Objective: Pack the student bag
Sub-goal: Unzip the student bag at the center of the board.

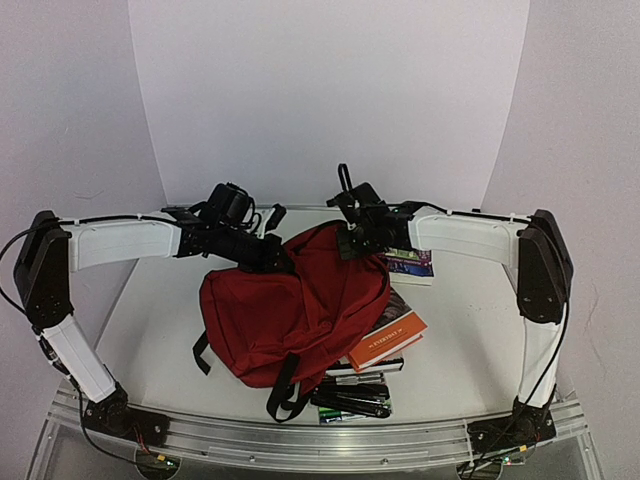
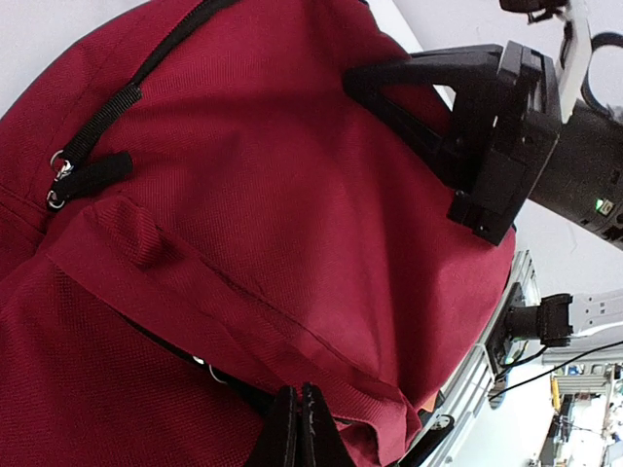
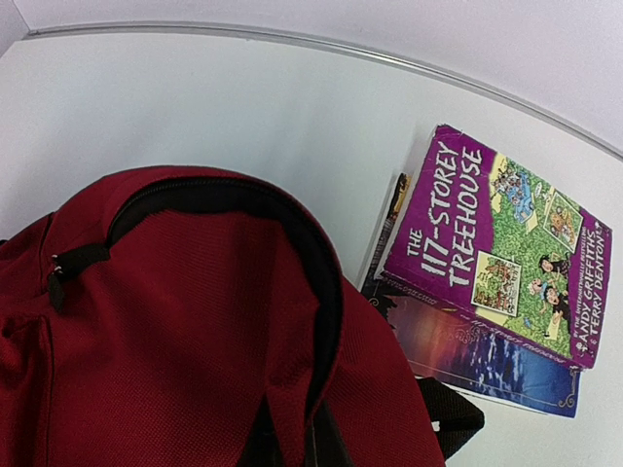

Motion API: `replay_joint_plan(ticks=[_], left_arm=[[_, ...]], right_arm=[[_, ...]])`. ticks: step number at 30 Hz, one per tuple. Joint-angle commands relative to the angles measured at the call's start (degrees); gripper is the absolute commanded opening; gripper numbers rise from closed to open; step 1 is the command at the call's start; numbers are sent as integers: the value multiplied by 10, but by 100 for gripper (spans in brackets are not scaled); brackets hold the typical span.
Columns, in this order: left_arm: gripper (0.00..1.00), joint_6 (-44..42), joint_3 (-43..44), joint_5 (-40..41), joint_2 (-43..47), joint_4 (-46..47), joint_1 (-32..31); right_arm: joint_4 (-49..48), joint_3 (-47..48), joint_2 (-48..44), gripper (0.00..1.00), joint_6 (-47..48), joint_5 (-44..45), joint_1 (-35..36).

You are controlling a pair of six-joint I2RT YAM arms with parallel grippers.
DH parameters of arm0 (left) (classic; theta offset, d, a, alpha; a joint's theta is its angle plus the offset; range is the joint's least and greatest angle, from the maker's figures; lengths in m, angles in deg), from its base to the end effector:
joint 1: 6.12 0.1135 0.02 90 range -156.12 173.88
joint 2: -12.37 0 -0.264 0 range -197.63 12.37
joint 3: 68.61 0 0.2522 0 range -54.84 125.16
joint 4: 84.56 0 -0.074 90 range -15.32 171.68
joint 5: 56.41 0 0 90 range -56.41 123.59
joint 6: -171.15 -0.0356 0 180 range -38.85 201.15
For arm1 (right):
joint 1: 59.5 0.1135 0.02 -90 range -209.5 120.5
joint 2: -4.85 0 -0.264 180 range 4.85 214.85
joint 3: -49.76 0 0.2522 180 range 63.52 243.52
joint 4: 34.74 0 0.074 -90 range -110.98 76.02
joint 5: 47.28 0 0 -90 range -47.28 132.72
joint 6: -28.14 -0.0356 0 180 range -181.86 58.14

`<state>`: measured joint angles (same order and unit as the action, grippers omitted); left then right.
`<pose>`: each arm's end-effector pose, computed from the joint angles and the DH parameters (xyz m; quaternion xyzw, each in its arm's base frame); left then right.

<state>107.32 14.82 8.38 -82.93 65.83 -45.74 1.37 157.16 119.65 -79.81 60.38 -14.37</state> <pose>0.2759 -0.2481 0.2541 0.1932 0.8731 -0.3848 0.2286 0.3316 0.3178 0.2464 -0.1545 0.8968 0.0838 0.4062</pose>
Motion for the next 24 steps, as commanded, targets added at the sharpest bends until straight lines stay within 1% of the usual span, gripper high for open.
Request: replay_joint_plan(ticks=[1, 12, 14, 21, 24], left_arm=[[0, -24, 24, 21, 29, -21, -32], [0, -35, 37, 45, 30, -46, -93], [0, -32, 33, 40, 39, -37, -101], [0, -7, 15, -19, 39, -12, -123], [0, 4, -7, -6, 52, -10, -123]], right_arm=[[-1, 27, 8, 0, -29, 41, -11], [-1, 32, 12, 0, -37, 43, -14], [-1, 32, 13, 0, -39, 43, -15], [-1, 31, 11, 0, -36, 28, -16], [2, 31, 1, 1, -33, 9, -16]])
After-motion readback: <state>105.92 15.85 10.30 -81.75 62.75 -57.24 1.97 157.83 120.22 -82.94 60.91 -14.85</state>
